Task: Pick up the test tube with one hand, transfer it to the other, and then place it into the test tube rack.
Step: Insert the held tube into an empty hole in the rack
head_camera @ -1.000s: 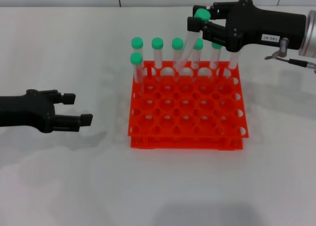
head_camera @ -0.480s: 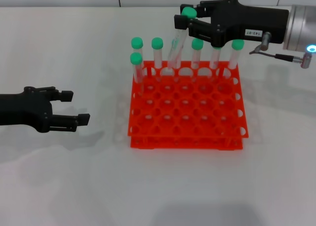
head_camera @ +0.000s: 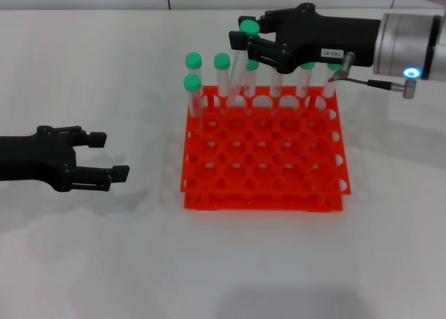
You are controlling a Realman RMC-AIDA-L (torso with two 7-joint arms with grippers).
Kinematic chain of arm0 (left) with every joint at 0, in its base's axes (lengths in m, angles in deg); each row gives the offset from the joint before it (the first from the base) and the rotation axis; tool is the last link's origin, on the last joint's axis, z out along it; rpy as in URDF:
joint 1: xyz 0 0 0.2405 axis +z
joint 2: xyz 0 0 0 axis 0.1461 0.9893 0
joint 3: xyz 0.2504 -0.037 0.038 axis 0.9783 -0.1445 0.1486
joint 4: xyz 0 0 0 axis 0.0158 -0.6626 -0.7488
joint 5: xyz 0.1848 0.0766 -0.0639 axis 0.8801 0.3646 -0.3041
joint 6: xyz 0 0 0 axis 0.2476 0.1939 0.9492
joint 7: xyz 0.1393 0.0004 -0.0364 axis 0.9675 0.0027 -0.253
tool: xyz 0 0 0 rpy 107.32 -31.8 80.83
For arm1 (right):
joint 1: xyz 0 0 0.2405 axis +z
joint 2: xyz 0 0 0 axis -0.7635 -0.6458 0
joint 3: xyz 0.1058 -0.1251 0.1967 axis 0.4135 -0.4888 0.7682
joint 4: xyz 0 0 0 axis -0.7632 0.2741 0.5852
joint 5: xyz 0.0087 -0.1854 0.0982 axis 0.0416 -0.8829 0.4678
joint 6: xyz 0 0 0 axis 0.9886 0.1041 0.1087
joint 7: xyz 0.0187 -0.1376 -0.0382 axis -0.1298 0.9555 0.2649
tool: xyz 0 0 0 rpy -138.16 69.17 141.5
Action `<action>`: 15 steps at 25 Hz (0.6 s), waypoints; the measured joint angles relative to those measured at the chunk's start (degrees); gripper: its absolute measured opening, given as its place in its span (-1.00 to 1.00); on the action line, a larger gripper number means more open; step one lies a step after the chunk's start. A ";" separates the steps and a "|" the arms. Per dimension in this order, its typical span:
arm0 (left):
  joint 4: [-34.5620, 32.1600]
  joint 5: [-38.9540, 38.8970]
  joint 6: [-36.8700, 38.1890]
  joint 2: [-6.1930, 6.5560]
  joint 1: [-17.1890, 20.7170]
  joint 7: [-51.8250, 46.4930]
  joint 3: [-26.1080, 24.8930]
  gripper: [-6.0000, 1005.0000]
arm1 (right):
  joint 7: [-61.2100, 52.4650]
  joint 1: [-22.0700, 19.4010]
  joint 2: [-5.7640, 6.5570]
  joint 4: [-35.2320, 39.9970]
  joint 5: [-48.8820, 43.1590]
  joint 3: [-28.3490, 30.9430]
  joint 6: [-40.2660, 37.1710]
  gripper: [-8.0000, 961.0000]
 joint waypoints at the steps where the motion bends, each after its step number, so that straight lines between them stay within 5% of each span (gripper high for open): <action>1: 0.13 0.00 0.12 0.00 -0.02 0.05 0.00 0.75 | 0.01 0.09 0.00 0.08 0.08 -0.47 0.51 -0.44; 15: 0.30 -0.01 0.37 0.09 0.06 0.81 0.05 0.75 | -0.16 0.44 -0.08 0.01 2.11 -4.48 3.82 -0.44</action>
